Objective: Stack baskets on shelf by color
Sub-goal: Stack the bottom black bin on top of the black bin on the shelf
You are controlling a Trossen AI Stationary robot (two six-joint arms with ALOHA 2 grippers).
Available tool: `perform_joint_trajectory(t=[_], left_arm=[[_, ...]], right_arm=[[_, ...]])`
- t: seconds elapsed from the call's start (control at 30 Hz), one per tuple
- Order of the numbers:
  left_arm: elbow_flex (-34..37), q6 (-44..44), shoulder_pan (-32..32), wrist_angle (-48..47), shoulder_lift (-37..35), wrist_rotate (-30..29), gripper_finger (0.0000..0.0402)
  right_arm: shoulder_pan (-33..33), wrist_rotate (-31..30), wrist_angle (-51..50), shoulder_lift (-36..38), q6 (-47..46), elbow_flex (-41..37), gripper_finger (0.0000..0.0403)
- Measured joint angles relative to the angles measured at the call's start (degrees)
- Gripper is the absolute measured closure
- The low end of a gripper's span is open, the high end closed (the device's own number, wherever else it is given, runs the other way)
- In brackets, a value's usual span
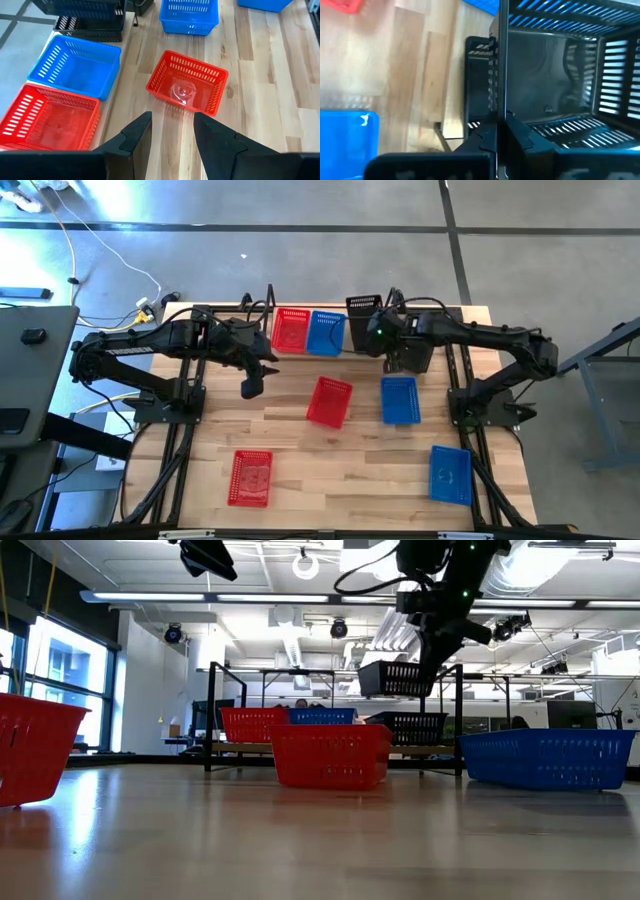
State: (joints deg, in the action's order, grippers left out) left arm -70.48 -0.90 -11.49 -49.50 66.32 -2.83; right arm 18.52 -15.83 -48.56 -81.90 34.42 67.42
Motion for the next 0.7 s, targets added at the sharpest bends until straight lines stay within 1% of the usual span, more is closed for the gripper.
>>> perform_joint_trajectory(t=[0.13,0.37,0.47,0.7], left_arm=[[0.00,-0.46,0.00,0.02,0.00,-1.43,0.0266],[0.00,-1.06,0.00,0.05,0.00,-2.37,0.0266],[0.00,-1.43,0.00,0.36,0.00,-2.47,0.0266],[0.00,-1.50,0.00,6.01,0.00,-2.54,0.0266]], right_arm=[[1.50,2.73,-0.42,-1.03,0.61,-0.02,0.0403],[2.58,3.31,-1.14,-2.34,0.56,-0.04,0.0403],[3.08,4.72,-2.34,-3.46,0.37,-0.04,0.0403],[3.26,4.31,-1.86,-4.84,0.54,-0.04,0.0403]])
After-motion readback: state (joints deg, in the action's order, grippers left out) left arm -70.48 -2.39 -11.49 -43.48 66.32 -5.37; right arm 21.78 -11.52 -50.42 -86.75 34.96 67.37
